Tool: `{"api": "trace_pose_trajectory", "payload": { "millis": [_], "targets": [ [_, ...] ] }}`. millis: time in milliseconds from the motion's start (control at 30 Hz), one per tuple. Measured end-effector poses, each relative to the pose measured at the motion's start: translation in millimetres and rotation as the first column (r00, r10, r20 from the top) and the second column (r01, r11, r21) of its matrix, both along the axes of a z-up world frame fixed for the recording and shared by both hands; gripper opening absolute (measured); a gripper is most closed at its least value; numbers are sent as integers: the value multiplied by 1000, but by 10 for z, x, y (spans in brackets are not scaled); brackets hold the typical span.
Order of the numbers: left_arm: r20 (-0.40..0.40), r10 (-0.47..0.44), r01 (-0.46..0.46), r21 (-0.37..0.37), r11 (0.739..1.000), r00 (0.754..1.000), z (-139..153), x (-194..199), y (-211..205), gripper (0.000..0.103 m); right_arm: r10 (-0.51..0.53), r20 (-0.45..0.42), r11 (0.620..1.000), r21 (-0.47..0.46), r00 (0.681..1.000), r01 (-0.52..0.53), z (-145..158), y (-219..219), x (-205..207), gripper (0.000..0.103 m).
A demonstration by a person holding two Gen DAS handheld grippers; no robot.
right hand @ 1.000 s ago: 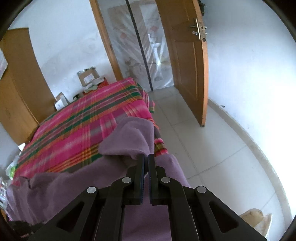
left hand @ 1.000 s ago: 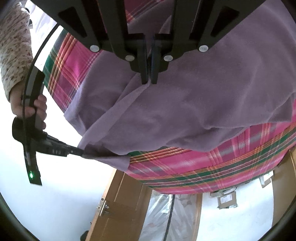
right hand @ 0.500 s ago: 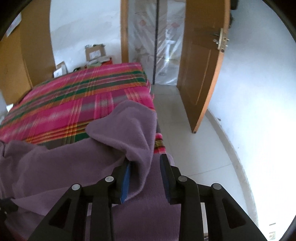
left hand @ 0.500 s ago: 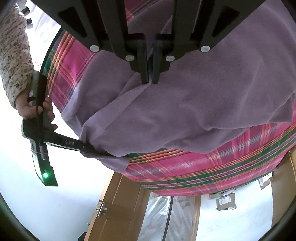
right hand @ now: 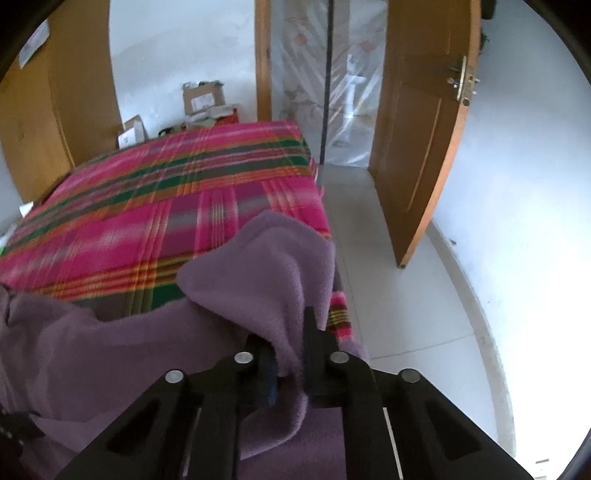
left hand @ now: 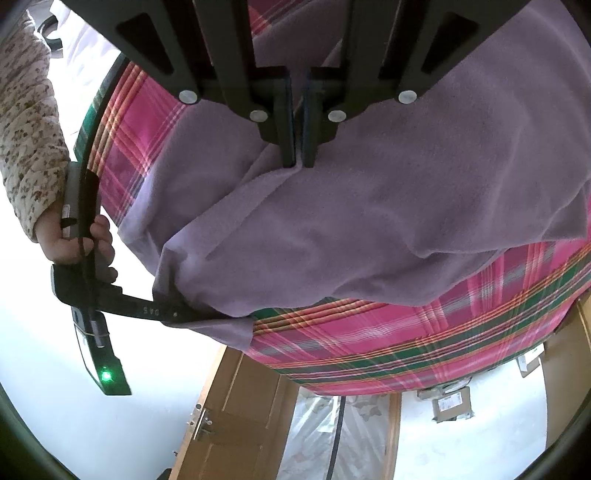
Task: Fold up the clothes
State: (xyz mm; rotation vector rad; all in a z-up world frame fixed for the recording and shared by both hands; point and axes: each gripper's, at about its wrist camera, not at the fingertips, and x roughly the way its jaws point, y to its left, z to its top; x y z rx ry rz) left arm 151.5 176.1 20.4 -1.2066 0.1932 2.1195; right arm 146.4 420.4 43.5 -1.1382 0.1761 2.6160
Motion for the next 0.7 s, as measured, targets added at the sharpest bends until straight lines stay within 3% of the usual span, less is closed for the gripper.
{"api": "trace_pose_trajectory", "payload": {
  "millis": [367,500,700],
  "targets": [
    [-98,40,-34,66,997,994,317,103,-70,3,-82,-185,994,-92,979,66,358,199,288,6],
    [-147,31,-20,79,997,989,437,193,-74,3,-98,-251,992,-99,963,75,503,223,438,6],
    [-157,-8,18,60,998,988,438,305,-9,3,-134,-295,986,-136,946,98,601,330,679,6]
  ]
}}
